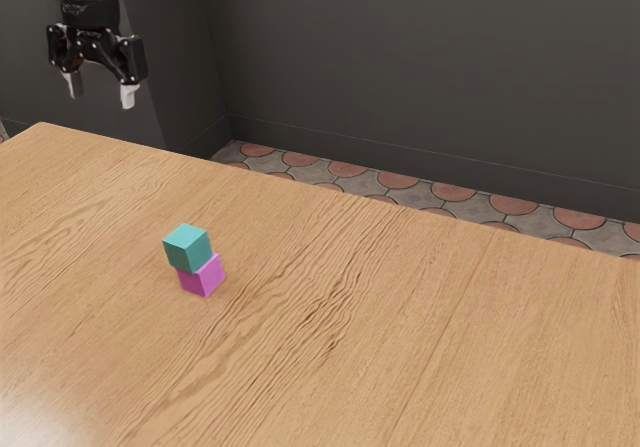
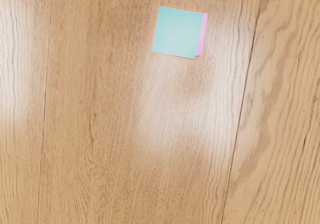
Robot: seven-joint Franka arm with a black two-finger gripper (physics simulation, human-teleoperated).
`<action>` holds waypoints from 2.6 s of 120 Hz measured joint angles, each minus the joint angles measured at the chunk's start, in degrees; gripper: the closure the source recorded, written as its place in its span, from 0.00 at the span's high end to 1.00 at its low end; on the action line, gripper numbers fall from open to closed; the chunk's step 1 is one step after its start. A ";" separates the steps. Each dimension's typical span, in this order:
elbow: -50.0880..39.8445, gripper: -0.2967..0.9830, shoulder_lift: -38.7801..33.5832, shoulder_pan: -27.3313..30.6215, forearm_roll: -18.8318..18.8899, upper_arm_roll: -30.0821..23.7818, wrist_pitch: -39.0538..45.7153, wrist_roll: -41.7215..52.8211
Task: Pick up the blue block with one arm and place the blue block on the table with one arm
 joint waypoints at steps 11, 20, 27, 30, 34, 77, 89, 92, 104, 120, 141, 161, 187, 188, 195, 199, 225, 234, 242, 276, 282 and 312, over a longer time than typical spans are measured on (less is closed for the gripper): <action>-0.02 0.77 0.20 -0.34 -0.19 0.01 5.30 0.27; 4.42 0.77 -0.64 -0.23 -0.86 -0.02 7.91 0.54; 12.17 0.77 -1.52 0.79 -1.16 -1.80 8.64 0.56; 13.85 0.77 -1.78 0.96 -1.24 -2.75 8.85 0.56; 15.14 0.77 -1.88 0.73 -1.33 -3.78 9.30 0.57; 16.16 0.77 -0.80 0.02 -1.44 -3.31 11.26 0.71; 13.36 0.77 -0.40 -0.20 -1.44 -1.91 10.21 0.74; 12.46 0.77 0.23 -0.18 -1.42 -1.53 9.97 0.73; -2.14 0.77 -0.01 -1.53 -1.74 3.52 14.30 0.66; -9.93 0.77 8.43 0.13 -3.68 10.41 25.58 -0.09; -2.95 0.77 24.11 -0.02 -12.02 15.06 33.46 1.17; -0.96 0.77 29.30 0.53 -18.82 16.06 38.19 5.54; -12.47 0.77 23.54 0.25 -21.03 13.42 42.80 16.41; -12.64 0.77 23.46 0.24 -21.04 13.27 42.89 16.88; -13.23 0.77 23.17 0.21 -20.65 12.29 43.46 20.17; -13.35 0.77 23.06 0.20 -20.36 11.95 43.71 22.04; -22.59 0.77 16.97 0.11 -19.96 9.40 45.23 30.68; -24.82 0.77 15.83 0.11 -19.79 9.20 45.98 31.35; -25.81 0.77 15.44 0.08 -19.56 8.99 46.53 31.10; -30.29 0.76 12.06 0.02 -15.17 6.28 47.26 26.81; -30.97 0.76 11.86 0.03 -14.84 6.23 47.32 26.07; -32.12 0.76 12.11 0.02 -14.22 5.73 47.59 23.40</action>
